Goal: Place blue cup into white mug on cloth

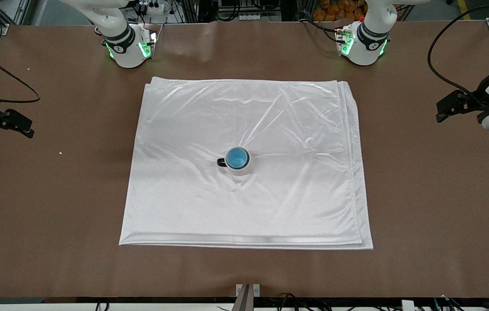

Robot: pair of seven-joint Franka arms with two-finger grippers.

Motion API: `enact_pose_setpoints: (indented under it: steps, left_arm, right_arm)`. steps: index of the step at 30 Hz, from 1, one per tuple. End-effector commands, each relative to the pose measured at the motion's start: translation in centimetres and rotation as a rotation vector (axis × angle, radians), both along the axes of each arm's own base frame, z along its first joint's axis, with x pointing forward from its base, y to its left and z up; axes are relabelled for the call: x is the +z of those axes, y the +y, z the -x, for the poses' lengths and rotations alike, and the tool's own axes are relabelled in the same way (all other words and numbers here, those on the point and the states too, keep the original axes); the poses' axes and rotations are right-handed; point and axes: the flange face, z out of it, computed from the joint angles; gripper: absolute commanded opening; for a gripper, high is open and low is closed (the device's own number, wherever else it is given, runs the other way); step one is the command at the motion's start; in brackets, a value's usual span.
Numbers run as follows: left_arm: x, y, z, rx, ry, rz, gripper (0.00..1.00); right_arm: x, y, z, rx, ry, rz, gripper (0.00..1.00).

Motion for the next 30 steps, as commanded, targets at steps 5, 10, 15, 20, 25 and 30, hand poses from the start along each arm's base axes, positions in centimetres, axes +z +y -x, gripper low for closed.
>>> enact_pose_setpoints:
  steps: [5, 10, 15, 20, 25, 30]
  left_arm:
    - [0.51, -0.62, 0.62, -0.031, 0.022, 0.001, 1.00]
    - [0.34, -0.74, 0.54, -0.030, 0.026, 0.011, 1.00]
    - [0.43, -0.65, 0.57, -0.030, 0.024, 0.011, 1.00]
    - [0.34, -0.66, 0.53, -0.030, 0.026, 0.011, 1.00]
    - [0.42, -0.69, 0.58, -0.029, 0.025, 0.014, 1.00]
    - [0.34, -0.61, 0.53, -0.027, 0.026, 0.014, 1.00]
  right_arm:
    - [0.51, -0.24, -1.22, -0.017, -0.006, -0.016, 1.00]
    - [0.34, -0.23, -1.18, -0.021, -0.002, -0.016, 1.00]
    - [0.34, -0.15, -1.19, -0.021, -0.002, -0.016, 1.00]
    - [0.27, -0.23, -1.17, -0.022, 0.000, -0.016, 1.00]
    - [0.15, -0.14, -1.12, -0.021, 0.006, -0.017, 1.00]
    - [0.03, -0.22, -1.05, -0.023, 0.012, -0.017, 1.00]
